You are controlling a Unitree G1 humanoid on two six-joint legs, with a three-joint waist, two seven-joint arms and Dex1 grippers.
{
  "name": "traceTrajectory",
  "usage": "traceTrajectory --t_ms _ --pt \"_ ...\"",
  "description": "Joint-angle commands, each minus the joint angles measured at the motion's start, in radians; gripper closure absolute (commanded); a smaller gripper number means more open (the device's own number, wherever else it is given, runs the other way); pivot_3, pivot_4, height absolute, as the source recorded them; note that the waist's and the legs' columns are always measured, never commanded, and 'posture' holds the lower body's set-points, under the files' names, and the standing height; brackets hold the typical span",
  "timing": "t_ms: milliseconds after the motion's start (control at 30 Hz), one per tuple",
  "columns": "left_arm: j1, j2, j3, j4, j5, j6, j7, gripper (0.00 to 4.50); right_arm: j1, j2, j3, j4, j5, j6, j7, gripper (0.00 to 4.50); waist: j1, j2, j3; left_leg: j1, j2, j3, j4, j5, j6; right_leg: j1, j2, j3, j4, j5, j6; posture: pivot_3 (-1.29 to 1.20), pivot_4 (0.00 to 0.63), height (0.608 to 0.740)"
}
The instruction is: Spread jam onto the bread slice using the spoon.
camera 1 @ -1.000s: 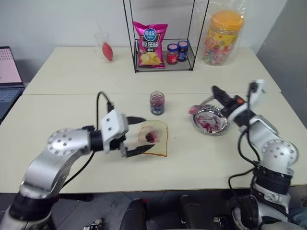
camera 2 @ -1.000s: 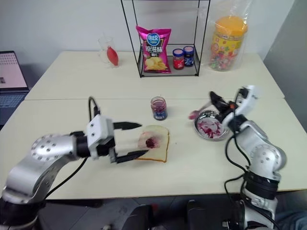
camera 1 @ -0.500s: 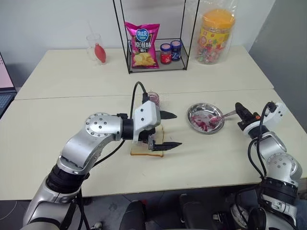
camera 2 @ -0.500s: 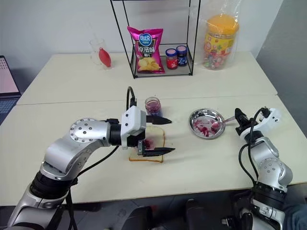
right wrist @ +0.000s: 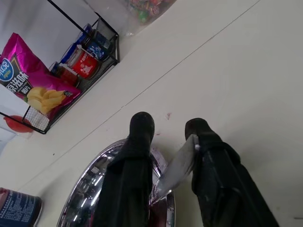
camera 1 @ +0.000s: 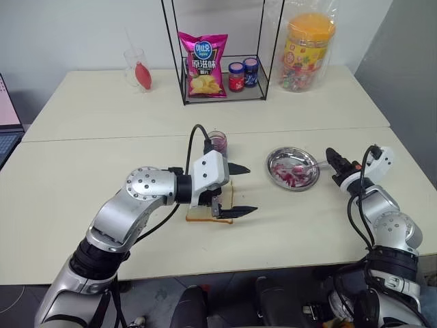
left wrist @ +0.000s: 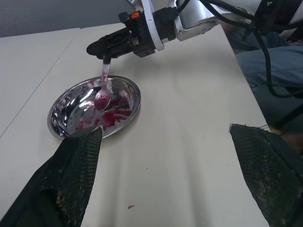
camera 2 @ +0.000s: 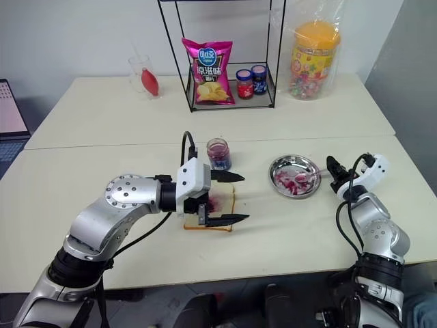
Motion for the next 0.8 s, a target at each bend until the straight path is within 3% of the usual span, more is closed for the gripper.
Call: traceTrajectory --t_ms 33,267,467,567,700,800 --pt "0.002 -0.014 0.027 -0.026 -0.007 -0.013 0.013 0.00 -0.001 -0.026 0.006 -0.024 -0.018 -0.016 0.019 2.23 0.000 0.000 0.000 0.000 0.000 0.000 0.000 0.000 0.000 0.000 0.000 0.000 0.000 0.000 0.000 0.00 0.150 0.740" --pt "-0.007 -0.043 0.026 -0.015 0.001 -0.021 0.028 0.00 0.026 -0.067 0.087 -0.053 -0.175 -0.145 0.061 0.93 0.001 0.000 0.000 0.000 0.000 0.000 0.000 0.000 0.000 0.000 0.000 0.000 0.000 0.000 0.000 0.00 0.150 0.740" --pt "-0.005 -0.044 0.037 -0.009 0.000 -0.023 0.032 0.00 0.025 -0.061 0.087 -0.031 -0.246 -0.234 0.050 0.93 0.001 0.000 0.000 0.000 0.000 0.000 0.000 0.000 0.000 0.000 0.000 0.000 0.000 0.000 0.000 0.00 0.150 0.740" --pt "0.004 -0.039 0.107 0.005 0.014 -0.008 0.109 0.00 0.031 -0.077 0.084 -0.064 -0.290 -0.308 0.061 0.93 0.001 0.000 0.000 0.000 0.000 0.000 0.000 0.000 0.000 0.000 0.000 0.000 0.000 0.000 0.000 0.00 0.150 0.740" --pt "0.034 0.030 0.196 0.035 0.031 -0.004 0.134 0.00 0.075 -0.131 0.120 -0.190 -0.283 -0.304 0.158 0.93 0.000 0.000 0.000 0.000 0.000 0.000 0.000 0.000 0.000 0.000 0.000 0.000 0.000 0.000 0.000 0.00 0.150 0.740" --pt "0.085 0.136 0.281 0.060 0.039 -0.003 0.107 0.00 0.155 -0.244 0.170 -0.347 -0.241 -0.246 0.317 0.93 0.000 0.000 0.000 0.000 0.000 0.000 0.000 0.000 0.000 0.000 0.000 0.000 0.000 0.000 0.001 0.00 0.150 0.740"
